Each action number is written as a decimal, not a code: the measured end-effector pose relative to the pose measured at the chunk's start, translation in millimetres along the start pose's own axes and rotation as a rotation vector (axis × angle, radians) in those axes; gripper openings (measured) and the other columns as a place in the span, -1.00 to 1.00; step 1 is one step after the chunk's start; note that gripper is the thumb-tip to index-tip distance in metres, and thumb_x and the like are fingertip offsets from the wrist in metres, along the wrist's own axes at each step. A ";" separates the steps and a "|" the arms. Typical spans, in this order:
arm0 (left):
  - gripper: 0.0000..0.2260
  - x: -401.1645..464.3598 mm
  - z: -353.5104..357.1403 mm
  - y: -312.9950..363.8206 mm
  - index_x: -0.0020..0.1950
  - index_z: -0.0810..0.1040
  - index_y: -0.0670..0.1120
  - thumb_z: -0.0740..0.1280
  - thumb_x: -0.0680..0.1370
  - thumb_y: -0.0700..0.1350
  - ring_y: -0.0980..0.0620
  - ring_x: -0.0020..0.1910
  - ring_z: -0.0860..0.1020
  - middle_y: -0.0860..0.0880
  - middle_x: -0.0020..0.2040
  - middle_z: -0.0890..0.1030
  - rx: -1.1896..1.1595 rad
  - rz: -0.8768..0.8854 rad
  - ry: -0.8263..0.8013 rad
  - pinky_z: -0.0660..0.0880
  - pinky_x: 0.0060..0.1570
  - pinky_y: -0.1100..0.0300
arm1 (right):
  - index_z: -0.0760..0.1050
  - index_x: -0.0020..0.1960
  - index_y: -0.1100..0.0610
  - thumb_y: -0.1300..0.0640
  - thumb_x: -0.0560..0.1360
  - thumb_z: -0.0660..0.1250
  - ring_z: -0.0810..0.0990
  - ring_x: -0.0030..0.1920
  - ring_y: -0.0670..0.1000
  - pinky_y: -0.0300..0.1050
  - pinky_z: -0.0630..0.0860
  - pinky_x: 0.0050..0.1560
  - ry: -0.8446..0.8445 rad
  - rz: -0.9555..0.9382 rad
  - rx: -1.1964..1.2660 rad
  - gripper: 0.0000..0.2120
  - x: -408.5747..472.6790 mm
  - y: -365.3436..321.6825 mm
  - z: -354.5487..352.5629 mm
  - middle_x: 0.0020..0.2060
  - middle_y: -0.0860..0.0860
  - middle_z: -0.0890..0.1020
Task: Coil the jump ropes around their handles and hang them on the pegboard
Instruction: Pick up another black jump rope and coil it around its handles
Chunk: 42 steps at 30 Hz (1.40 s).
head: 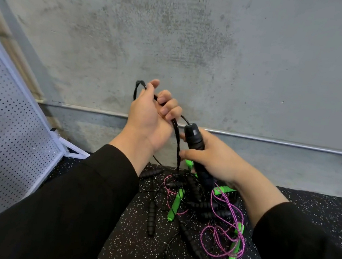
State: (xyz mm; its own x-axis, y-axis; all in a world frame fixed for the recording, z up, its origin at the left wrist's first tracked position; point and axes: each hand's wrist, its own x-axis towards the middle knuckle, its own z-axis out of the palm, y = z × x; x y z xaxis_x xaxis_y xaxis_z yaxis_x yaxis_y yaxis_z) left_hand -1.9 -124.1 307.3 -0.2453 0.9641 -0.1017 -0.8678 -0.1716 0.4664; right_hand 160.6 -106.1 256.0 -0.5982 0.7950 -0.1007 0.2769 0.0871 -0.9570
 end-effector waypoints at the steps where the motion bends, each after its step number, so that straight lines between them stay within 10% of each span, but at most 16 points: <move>1: -0.78 2.1 -0.9 3.2 -0.01 0.39 -0.03 0.06 0.76 -0.01 0.10 -0.56 0.18 0.03 -0.40 0.26 -0.032 0.011 0.016 0.21 -0.61 0.26 | 0.44 0.29 0.08 0.26 0.51 0.47 0.63 -0.25 -0.16 -0.17 0.54 -0.21 -0.039 -0.014 -0.026 -0.59 1.1 -0.8 1.0 0.18 -0.04 0.68; 8: -0.79 7.6 -8.4 21.9 0.08 0.41 -0.03 0.08 0.75 0.04 0.04 -0.45 0.39 -0.03 -0.35 0.41 0.054 0.093 0.088 0.44 -0.42 0.21 | 0.44 0.00 0.08 0.31 0.44 0.48 0.69 -0.24 0.07 0.02 0.60 -0.14 0.089 -0.031 -0.023 -0.72 4.8 -4.6 5.2 -0.19 0.15 0.72; 13: -0.55 -4.7 -18.8 1.5 0.16 0.59 -0.15 0.08 0.72 0.16 -0.07 0.02 0.66 -0.10 0.01 0.70 0.837 -0.027 0.006 0.54 -0.01 0.03 | 0.46 0.09 0.16 0.38 0.51 0.39 0.71 -0.23 0.08 -0.18 0.57 -0.31 0.325 -0.091 0.292 -0.77 4.7 -23.2 -4.1 -0.33 0.08 0.68; 21: -0.82 -14.2 -38.9 -21.7 0.21 0.65 -0.08 0.31 0.66 -0.13 0.23 -0.08 0.59 0.01 0.06 0.71 1.635 -0.177 -0.489 0.48 -0.08 0.36 | 0.47 0.06 0.15 0.38 0.54 0.35 0.69 -0.23 0.06 -0.12 0.62 -0.22 0.409 -0.147 0.482 -0.81 0.6 -41.8 -18.5 -0.32 0.05 0.66; 28: -0.70 -17.1 -35.0 -21.4 0.35 0.56 -0.04 0.33 0.65 0.01 0.09 0.09 0.64 -0.04 0.16 0.70 1.461 -0.292 -0.573 0.52 0.21 -0.03 | 0.44 0.05 0.15 0.39 0.55 0.35 0.72 -0.14 0.13 -0.16 0.61 -0.16 0.463 -0.156 0.559 -0.80 -1.8 -40.0 -32.7 -0.25 0.11 0.68; 33: -0.79 -13.9 -32.4 -29.6 0.00 0.64 -0.12 0.27 0.68 -0.05 0.07 -0.14 0.58 -0.08 -0.05 0.72 1.713 -0.103 -0.555 0.57 0.07 -0.06 | 0.44 0.06 0.14 0.35 0.55 0.38 0.74 -0.08 0.12 -0.10 0.64 -0.13 0.460 -0.150 0.477 -0.81 -2.2 -39.4 -36.5 -0.12 0.15 0.73; 42: -0.75 -3.4 -23.4 -21.4 -0.04 0.42 -0.12 0.05 0.76 -0.12 0.00 -0.44 0.55 -0.04 -0.34 0.59 0.975 0.059 -0.125 0.56 -0.28 0.13 | 0.45 0.09 0.19 0.31 0.49 0.46 0.68 -0.26 0.15 -0.16 0.58 -0.36 0.289 0.075 0.198 -0.74 -2.1 -15.6 -19.2 0.04 0.37 0.65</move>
State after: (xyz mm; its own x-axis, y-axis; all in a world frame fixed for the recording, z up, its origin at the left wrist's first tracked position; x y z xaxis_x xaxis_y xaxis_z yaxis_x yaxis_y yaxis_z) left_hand 7.4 -128.5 277.1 -0.1802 0.9836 0.0128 -0.1052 -0.0322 0.9939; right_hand 172.0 -97.5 276.4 -0.3365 0.9342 -0.1185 0.1438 -0.0734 -0.9869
